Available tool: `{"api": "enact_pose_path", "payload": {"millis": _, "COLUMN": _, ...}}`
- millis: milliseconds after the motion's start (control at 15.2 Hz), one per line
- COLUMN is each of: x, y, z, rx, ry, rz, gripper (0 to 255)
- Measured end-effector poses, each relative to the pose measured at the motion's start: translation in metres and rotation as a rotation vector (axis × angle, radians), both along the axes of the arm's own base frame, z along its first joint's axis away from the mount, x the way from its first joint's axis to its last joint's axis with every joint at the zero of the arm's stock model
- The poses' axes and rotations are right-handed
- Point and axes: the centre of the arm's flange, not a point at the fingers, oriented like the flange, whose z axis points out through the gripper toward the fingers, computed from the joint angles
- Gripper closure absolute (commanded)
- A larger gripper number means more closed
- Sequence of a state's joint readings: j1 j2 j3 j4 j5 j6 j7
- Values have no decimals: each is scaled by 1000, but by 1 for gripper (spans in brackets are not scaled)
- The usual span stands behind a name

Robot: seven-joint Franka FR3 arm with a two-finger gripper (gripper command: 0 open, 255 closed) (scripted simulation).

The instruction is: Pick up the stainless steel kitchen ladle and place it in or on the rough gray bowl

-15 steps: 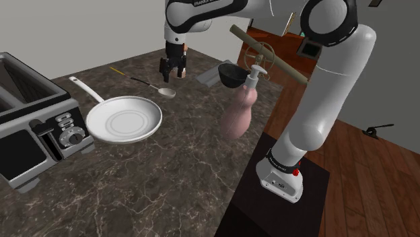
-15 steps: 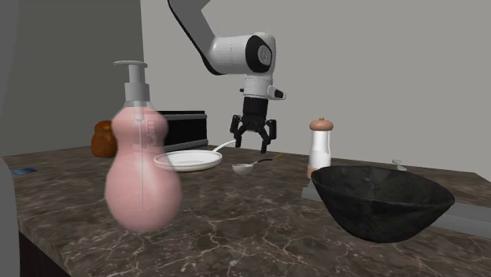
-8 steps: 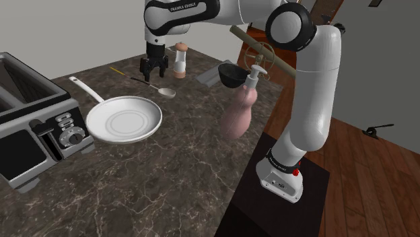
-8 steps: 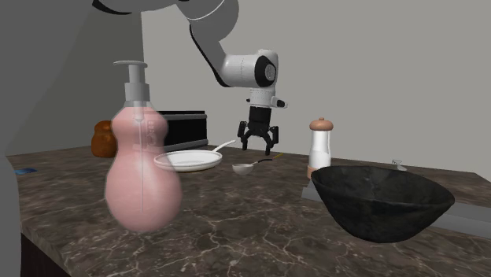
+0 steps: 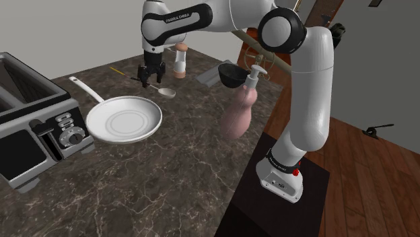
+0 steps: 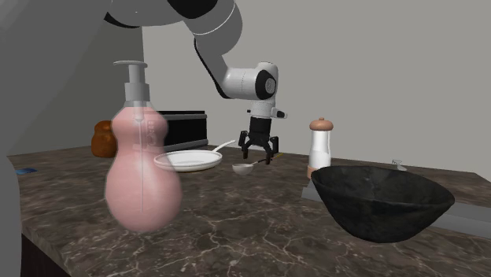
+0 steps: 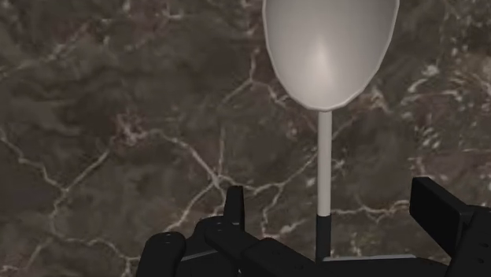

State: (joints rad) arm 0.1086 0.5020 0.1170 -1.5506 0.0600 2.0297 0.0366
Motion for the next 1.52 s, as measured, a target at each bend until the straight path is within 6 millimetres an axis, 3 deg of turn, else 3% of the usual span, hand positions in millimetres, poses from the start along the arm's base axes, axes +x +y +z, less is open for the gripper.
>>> {"api": "enact_pose_path", "payload": {"millis": 462, "x": -1, "y": 1, "z": -8, "rx": 0, "ry": 0, "rz": 0, "gripper": 0}}
{"api": "enact_pose_path", "payload": {"millis": 528, "x": -1, "y": 1, "z": -8, "rx": 0, "ry": 0, "rz": 0, "gripper": 255}}
{"api": "enact_pose_path", "payload": {"millis": 1188, "x": -1, "y": 1, "z": -8, "rx": 0, "ry": 0, "rz": 0, "gripper": 255}}
{"api": "enact_pose_path", "payload": {"millis": 1518, "x": -2, "y": 2, "z": 13, "rx": 0, "ry": -1, "rz": 0, "gripper": 255}}
